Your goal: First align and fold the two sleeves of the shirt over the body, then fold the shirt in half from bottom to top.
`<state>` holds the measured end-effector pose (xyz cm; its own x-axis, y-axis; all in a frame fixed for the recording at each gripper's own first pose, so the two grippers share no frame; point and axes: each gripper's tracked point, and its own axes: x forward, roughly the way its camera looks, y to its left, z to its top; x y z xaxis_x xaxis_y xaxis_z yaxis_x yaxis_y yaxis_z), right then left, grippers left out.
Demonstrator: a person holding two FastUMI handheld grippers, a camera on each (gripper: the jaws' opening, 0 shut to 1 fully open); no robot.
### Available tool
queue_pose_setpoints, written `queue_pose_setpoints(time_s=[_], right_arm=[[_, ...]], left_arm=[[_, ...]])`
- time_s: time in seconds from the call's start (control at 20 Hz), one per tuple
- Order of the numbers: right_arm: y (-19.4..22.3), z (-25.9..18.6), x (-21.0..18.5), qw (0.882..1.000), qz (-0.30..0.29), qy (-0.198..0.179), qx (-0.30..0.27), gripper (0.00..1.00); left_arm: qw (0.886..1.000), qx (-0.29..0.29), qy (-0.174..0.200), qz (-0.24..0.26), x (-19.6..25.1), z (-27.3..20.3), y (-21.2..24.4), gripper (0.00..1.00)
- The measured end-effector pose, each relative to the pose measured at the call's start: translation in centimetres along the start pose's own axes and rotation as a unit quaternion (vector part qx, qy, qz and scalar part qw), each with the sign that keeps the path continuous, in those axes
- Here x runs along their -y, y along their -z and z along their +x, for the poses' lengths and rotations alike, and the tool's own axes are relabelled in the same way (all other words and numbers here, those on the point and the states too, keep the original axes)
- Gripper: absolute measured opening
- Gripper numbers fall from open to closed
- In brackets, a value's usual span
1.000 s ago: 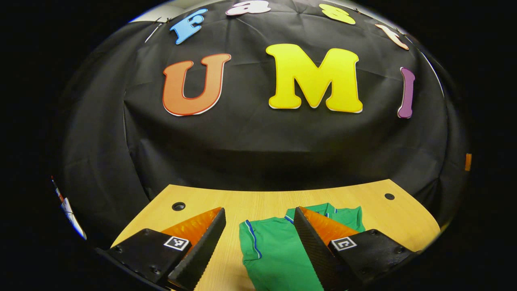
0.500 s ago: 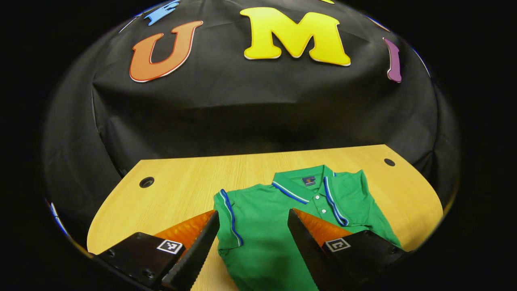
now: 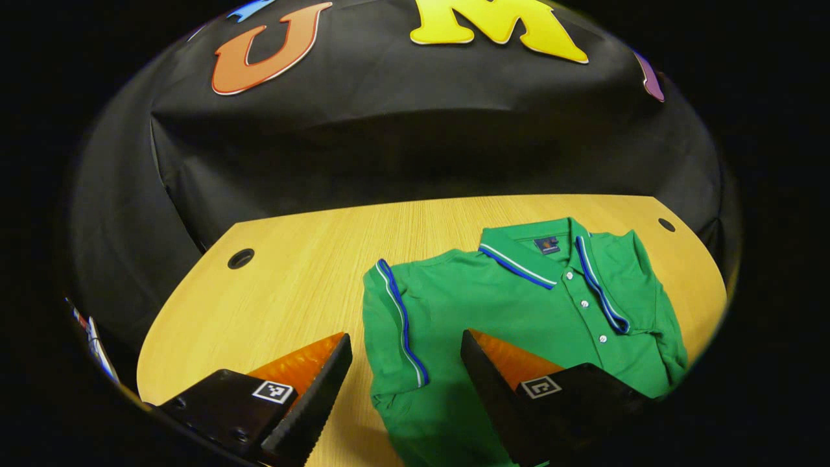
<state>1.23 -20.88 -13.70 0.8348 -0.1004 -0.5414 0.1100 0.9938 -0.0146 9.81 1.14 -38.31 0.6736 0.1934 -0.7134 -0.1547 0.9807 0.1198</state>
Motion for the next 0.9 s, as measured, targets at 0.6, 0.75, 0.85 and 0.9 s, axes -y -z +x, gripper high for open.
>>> queue_pose_setpoints(time_s=[0.6,0.75,0.85,0.9], right_arm=[[1.5,0.7,-2.0,0.999,0.0,-0.023,-0.028,0.96],[1.6,0.9,-2.6,0.999,-0.003,-0.029,-0.031,0.96],[1.6,1.0,-2.9,0.999,0.002,-0.033,-0.035,0.96],[1.6,1.1,-3.0,0.999,0.006,-0.034,-0.036,0.96]], left_arm=[[0.999,-0.007,0.022,-0.03,-2.4,1.2,1.5,0.25],[0.998,0.015,0.032,-0.044,-2.3,0.8,-0.2,0.1],[0.998,0.025,0.036,-0.053,-2.4,0.3,-1.4,0.07],[0.998,0.03,0.033,-0.05,-2.5,0.0,-2.2,0.06]])
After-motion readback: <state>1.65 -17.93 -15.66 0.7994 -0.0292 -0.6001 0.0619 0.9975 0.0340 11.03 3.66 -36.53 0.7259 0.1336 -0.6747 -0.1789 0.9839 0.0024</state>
